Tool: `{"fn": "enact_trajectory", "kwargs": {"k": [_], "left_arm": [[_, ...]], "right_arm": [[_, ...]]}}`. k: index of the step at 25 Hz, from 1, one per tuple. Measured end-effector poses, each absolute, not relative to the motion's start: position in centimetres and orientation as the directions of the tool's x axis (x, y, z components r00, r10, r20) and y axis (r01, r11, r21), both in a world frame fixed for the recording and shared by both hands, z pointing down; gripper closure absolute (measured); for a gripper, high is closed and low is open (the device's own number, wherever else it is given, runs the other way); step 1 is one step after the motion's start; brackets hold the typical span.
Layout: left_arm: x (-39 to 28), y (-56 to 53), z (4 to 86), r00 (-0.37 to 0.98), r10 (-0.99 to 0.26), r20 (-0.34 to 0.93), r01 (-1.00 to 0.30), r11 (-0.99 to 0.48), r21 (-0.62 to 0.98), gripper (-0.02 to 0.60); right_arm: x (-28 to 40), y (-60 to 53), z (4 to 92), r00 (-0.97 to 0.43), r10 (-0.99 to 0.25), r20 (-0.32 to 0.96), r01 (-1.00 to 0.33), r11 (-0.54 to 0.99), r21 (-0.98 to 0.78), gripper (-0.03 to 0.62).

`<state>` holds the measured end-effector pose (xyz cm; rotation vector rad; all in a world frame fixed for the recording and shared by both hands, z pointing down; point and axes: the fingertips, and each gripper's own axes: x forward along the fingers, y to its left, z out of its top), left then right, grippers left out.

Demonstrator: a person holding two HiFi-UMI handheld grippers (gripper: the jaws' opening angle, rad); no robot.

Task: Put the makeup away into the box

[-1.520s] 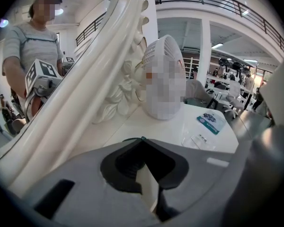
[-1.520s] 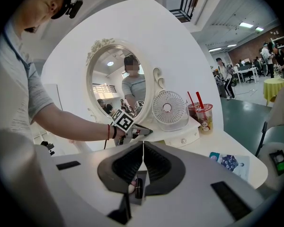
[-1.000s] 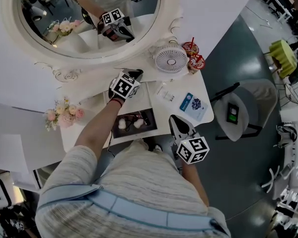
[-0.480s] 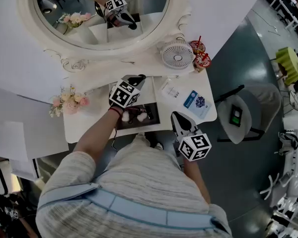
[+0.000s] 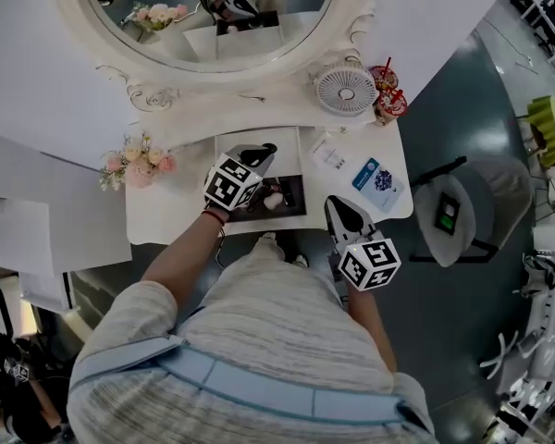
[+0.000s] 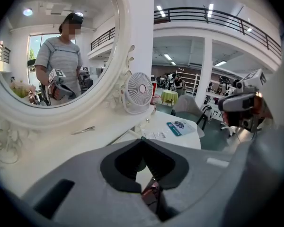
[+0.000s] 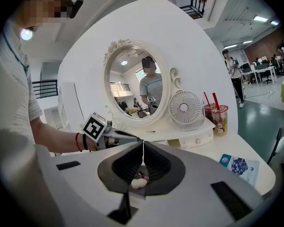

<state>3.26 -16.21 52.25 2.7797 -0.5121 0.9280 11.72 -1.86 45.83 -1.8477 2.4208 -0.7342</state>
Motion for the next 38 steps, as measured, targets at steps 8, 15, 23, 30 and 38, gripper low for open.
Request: {"fn": "enact_trajectory", "kwargs": {"k": [8,15,23,30,38], "left_arm": [[-0.4,-12.1,55.1,0.711,-0.243,0.659,-0.382,-0.921,0.073,0.558],[-2.4,-10.4,56.7,0.699,-0.239,0.674,-0.402,-0.911,0.094,0.558],[-2.7,-9.2,57.9,0.696,-0.219,0.684,-0.402,-0.908,0.118,0.557],[-2.6,-9.3,58.3,0.690,-0.207,0.694,-0.405,-0.904,0.133,0.557],[-2.2,-8.6,58.7,0.689,-0.149,0.709,-0.363,-0.918,0.160,0.419]], "right_arm": [[10.7,-1.4,45.9,-0.333,-0.902,0.274,-0.904,0.223,-0.364,0.585],[9.7,-0.9,46.4,-0.352,-0.892,0.285,-0.900,0.238,-0.366,0.585],[9.2,-0.9,46.5,-0.364,-0.887,0.285,-0.896,0.250,-0.366,0.583],[9.8,-1.1,46.3,-0.355,-0.892,0.281,-0.898,0.241,-0.369,0.583],[10.1,-1.5,46.2,-0.351,-0.896,0.273,-0.897,0.237,-0.373,0.583]]}}
